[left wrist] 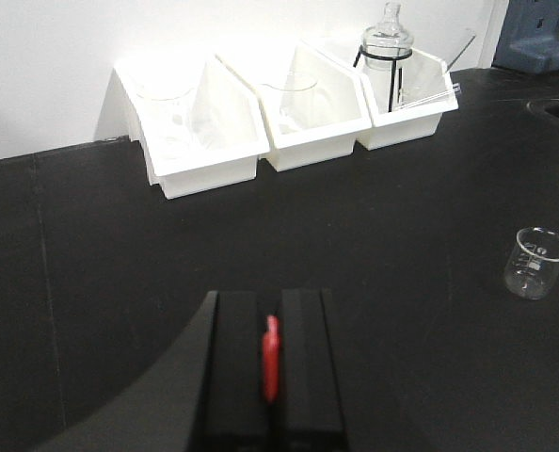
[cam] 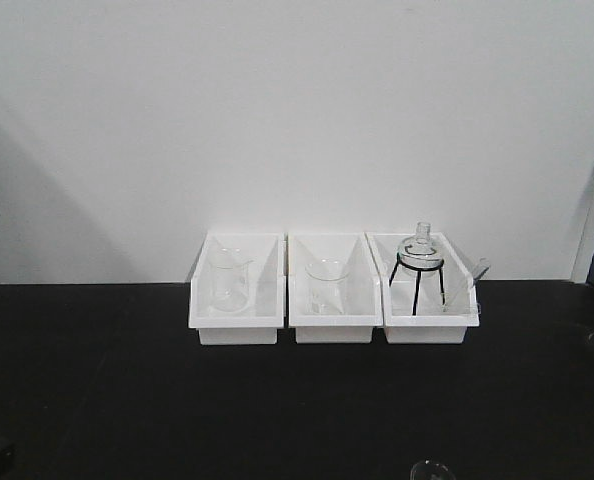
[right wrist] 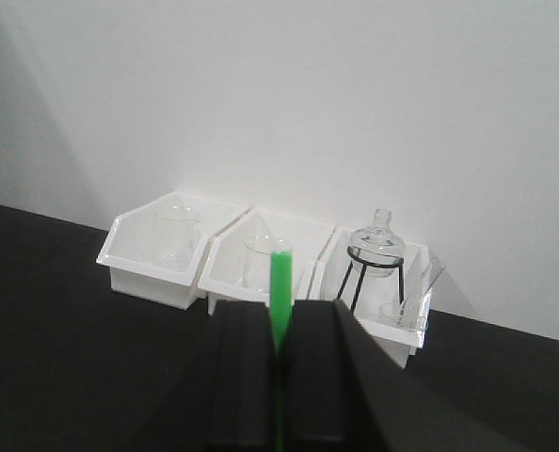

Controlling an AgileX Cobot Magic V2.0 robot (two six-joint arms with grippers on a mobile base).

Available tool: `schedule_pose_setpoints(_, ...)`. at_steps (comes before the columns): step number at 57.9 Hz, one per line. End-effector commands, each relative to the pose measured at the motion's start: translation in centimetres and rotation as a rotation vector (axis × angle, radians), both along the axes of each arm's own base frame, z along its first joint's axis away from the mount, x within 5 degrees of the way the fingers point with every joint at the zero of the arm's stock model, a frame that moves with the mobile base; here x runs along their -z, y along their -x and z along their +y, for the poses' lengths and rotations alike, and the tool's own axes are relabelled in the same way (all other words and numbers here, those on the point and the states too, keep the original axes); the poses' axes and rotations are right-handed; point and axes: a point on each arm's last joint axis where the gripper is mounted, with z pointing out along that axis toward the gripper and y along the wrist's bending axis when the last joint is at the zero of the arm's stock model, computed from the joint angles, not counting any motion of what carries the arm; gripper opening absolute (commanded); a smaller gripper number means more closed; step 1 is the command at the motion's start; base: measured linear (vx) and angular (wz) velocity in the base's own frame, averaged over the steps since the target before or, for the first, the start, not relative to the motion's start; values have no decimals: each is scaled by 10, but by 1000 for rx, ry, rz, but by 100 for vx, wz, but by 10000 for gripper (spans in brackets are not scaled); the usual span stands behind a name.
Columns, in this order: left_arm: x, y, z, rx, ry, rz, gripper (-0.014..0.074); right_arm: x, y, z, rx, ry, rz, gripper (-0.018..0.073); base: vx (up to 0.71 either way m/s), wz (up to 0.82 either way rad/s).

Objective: Sort red and green spoons into left cabinet
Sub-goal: 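Drive the base to the white cabinet holding both spoons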

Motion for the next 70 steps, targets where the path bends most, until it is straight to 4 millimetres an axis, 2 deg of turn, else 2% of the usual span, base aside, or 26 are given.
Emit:
schedule_pose_setpoints(1, -14, -2, 2, -32, 38, -71, 0, -13, 1, 3, -34, -18, -45, -4, -5, -2)
schedule_pose_setpoints(35, -14, -2, 2, -32, 38, -71, 0, -13, 1, 3, -34, -18, -45, -4, -13, 1)
schedule_pose_setpoints(70, -14, -2, 2, -32, 39, -71, 0, -13, 1, 3, -34, -18, -45, -4, -20, 35)
